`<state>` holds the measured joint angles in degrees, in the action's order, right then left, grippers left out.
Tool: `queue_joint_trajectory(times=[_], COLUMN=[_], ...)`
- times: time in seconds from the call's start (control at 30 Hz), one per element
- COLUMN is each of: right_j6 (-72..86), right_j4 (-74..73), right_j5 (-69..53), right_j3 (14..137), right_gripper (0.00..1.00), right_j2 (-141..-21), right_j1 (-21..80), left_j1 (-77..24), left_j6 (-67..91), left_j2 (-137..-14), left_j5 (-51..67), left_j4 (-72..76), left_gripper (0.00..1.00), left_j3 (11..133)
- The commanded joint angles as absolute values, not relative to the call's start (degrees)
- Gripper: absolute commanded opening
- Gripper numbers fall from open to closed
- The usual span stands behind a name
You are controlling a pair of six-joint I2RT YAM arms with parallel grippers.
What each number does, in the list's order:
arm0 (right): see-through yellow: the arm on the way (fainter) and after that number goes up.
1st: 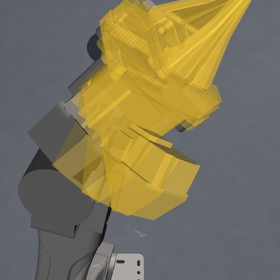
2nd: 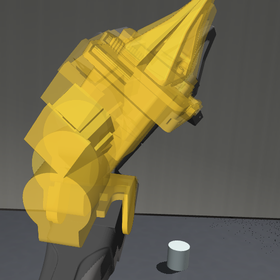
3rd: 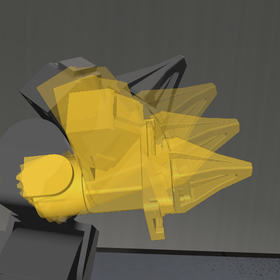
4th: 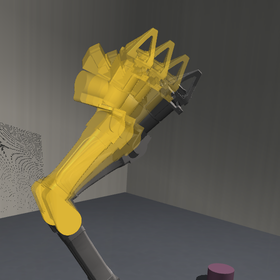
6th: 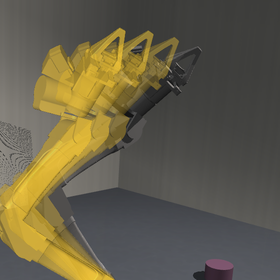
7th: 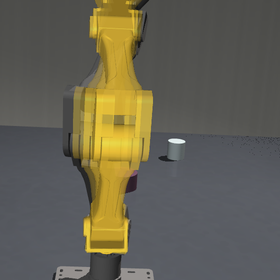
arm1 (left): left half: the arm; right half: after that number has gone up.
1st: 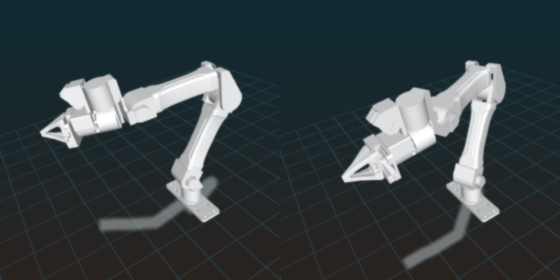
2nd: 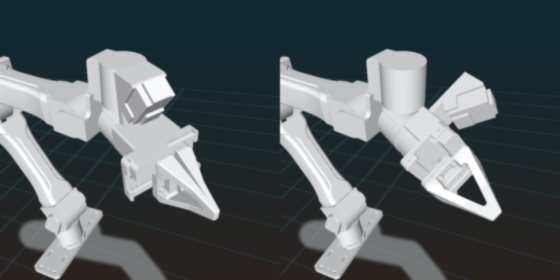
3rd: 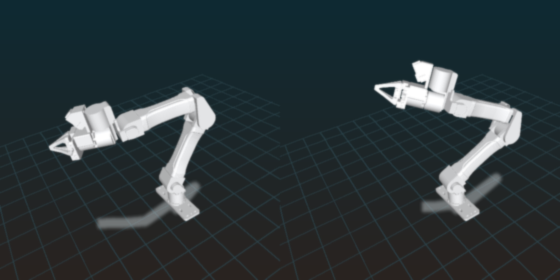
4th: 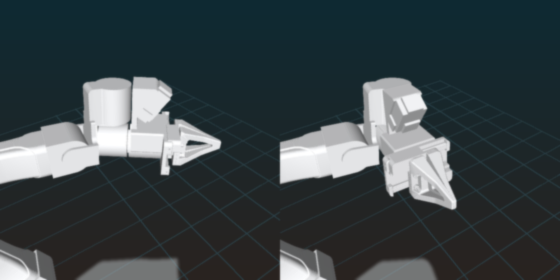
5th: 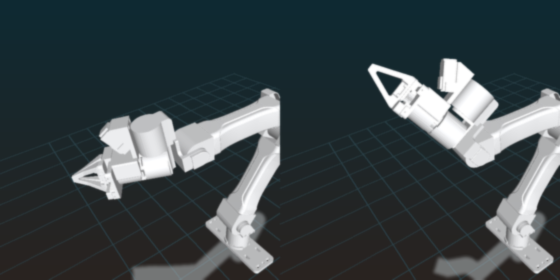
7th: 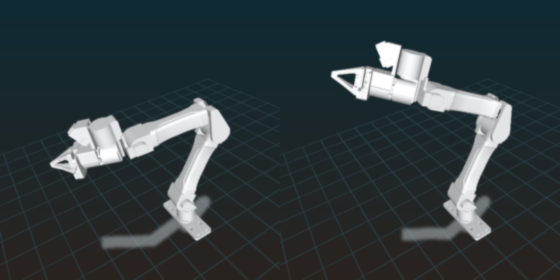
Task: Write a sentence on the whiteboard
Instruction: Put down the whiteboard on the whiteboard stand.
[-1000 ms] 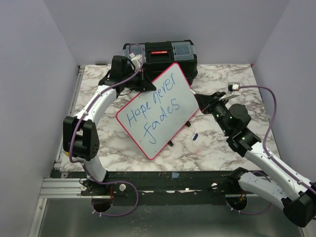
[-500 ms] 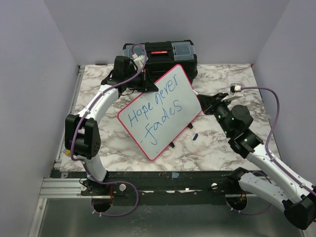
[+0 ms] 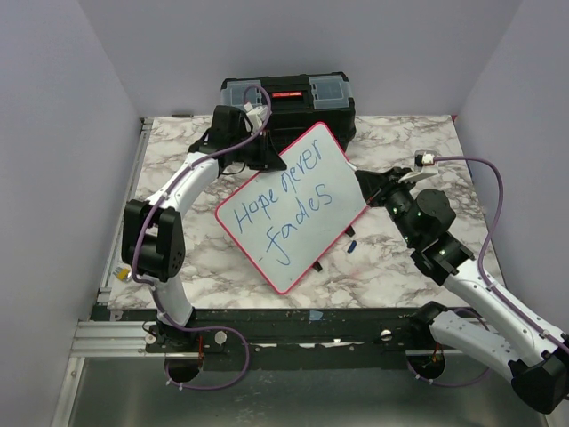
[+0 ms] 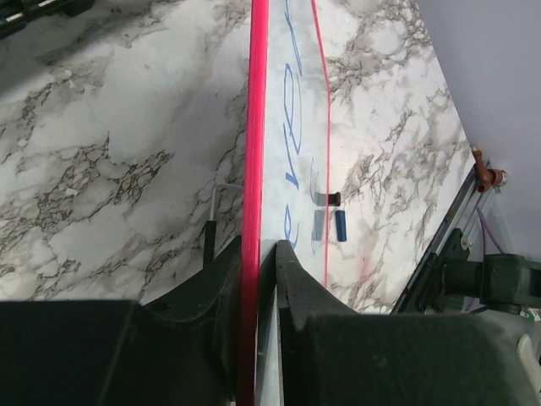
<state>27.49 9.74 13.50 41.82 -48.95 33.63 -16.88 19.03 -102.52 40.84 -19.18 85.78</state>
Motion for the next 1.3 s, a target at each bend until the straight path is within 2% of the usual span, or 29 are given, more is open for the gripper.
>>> queue_joint_trajectory(times=[0.0,0.47,0.67,0.8,0.83,1.27], right_j6=[27.9,28.7,28.9,28.9,28.8,28.9], right_j4=[8.7,8.3,8.3,8.3,8.3,8.3], right_j5=[14.7,14.7,14.4,14.4,14.3,14.1], right_j3=[41.3,41.1,41.2,41.4,41.4,41.3], right_gripper=[0.01,0.01,0.01,0.01,0.01,0.01], right_j2=[-49.0,-48.8,-49.0,-49.0,-49.2,-49.8], right_j1=[33.8,33.8,33.7,33.7,33.7,33.7], left_j1=[-19.2,-19.1,-18.9,-18.7,-18.7,-18.6], left_j6=[13.1,11.8,11.7,11.7,11.7,11.0], left_j2=[-105.2,-106.8,-107.2,-106.9,-106.8,-104.9], left_j5=[36.8,32.6,29.6,28.2,28.0,23.9], left_j4=[-24.8,-26.0,-27.2,-27.3,-27.3,-27.4], left_gripper=[0.17,0.29,0.3,0.44,0.45,0.47], left_j3=[84.9,87.4,88.8,89.0,89.0,89.3])
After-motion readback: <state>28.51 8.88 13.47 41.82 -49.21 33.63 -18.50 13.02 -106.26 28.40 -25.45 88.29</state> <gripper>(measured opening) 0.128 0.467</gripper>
